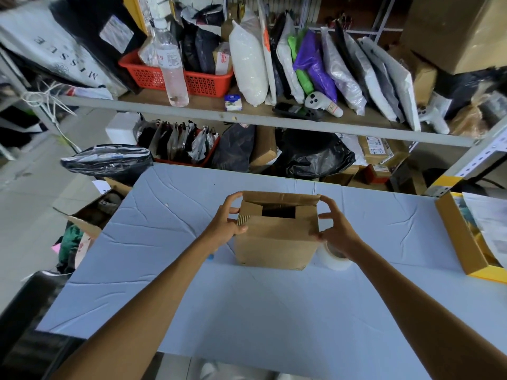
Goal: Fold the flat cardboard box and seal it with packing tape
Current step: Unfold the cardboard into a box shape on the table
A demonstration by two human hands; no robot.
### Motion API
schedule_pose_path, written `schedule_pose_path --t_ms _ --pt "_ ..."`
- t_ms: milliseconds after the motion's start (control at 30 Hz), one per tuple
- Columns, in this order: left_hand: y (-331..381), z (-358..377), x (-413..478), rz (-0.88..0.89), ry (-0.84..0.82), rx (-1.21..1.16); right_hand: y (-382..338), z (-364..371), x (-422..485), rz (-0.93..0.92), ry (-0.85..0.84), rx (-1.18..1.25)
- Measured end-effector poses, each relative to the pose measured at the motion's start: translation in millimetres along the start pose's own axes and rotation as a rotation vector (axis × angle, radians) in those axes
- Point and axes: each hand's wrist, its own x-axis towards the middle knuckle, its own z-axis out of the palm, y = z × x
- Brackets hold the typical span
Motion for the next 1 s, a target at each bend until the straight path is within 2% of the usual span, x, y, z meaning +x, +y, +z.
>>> schedule_pose_path --t_ms 200,300,467,633,767,1000 --pt "-16 2 -3 0.02 0.103 0.047 8 2 -5 -0.001 0.029 -0.051" --pt "-12 6 -6 0.03 0.134 0.08 12 6 -8 -0.019 0.049 0.018" --pt "-10 11 -12 0.072 0.284 0.072 8 14 -5 -0.051 0.145 0.052" --pt "-11 18 -10 0.07 0.36 0.03 8 22 -13 -0.04 0.213 -0.05" --pt "-11 22 -5 0.053 0.394 0.055 9 32 -11 -0.015 0.266 -0.005" --pt "-5 19 7 0.081 0.455 0.077 7 33 7 -0.056 0.233 0.065"
